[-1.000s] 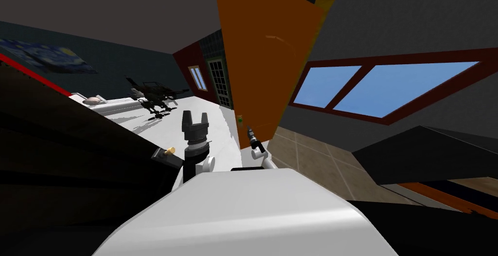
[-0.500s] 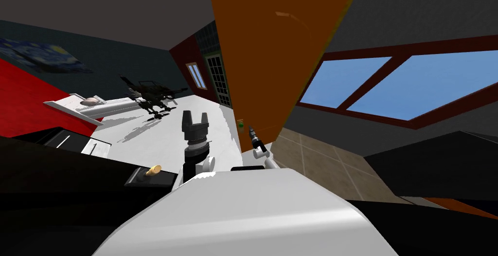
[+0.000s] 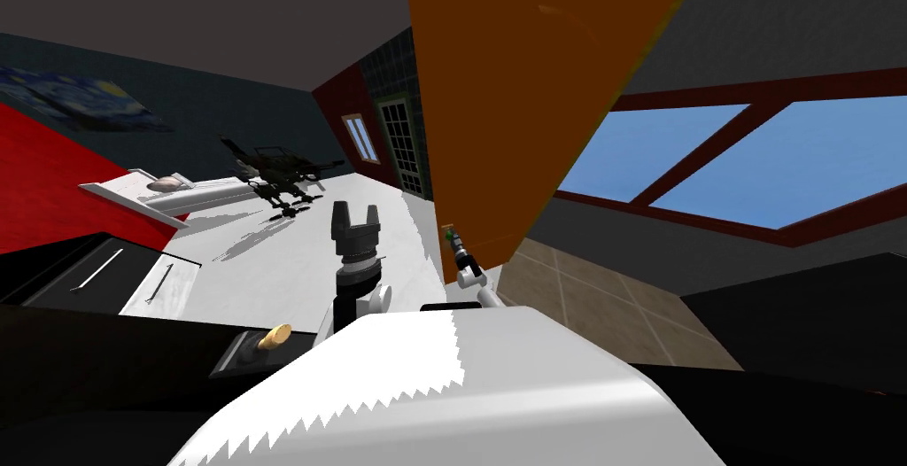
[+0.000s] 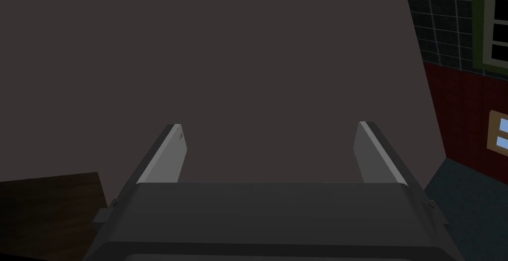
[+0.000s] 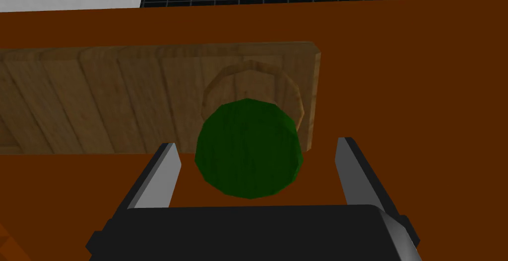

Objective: Push the door open

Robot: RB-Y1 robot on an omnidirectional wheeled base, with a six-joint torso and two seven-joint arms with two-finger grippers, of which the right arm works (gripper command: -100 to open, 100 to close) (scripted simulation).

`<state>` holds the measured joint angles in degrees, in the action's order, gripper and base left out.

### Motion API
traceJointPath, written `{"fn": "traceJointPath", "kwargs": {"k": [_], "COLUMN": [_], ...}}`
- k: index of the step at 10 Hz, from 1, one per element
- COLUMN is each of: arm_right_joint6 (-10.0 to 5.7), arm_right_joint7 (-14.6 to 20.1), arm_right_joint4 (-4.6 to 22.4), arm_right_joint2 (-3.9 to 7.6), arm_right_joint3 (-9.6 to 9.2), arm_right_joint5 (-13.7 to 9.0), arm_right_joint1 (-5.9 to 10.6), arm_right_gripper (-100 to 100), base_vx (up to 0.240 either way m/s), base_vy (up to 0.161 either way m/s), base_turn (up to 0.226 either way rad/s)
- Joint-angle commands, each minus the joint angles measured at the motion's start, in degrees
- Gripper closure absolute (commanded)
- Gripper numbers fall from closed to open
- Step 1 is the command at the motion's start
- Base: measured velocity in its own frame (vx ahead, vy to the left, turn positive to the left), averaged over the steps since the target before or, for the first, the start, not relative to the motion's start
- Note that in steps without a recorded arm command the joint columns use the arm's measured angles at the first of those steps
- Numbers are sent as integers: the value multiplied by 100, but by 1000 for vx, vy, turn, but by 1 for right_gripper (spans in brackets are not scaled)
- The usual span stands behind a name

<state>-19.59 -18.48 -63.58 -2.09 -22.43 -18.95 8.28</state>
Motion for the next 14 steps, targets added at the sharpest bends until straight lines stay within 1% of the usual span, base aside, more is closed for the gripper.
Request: {"fn": "traceJointPath", "kwargs": {"k": [1,2,7,8,11,12,13,14], "arm_right_joint6": [0,0,0,18,28,30,34,26], "arm_right_joint7": [0,0,0,-110,-315,-356,-443,-474], "arm_right_joint4": [0,0,0,-91,-290,-330,-414,-462], "arm_right_joint2": [0,0,0,110,261,282,321,379], "arm_right_joint3": [0,0,0,-146,-396,-447,-553,-700], "arm_right_joint5": [0,0,0,-83,-251,-285,-356,-344], "arm_right_joint1": [0,0,0,-107,-295,-333,-413,-502], "arm_right_gripper": [-100,100,100,100,100,100,100,-100], "base_vx": [57,-8,-12,99,175,159,183,29], "base_vy": [59,-6,-10,20,57,38,43,-1], "base_turn": [-1,-3,5,-196,-220,-288,-306,-230]}}
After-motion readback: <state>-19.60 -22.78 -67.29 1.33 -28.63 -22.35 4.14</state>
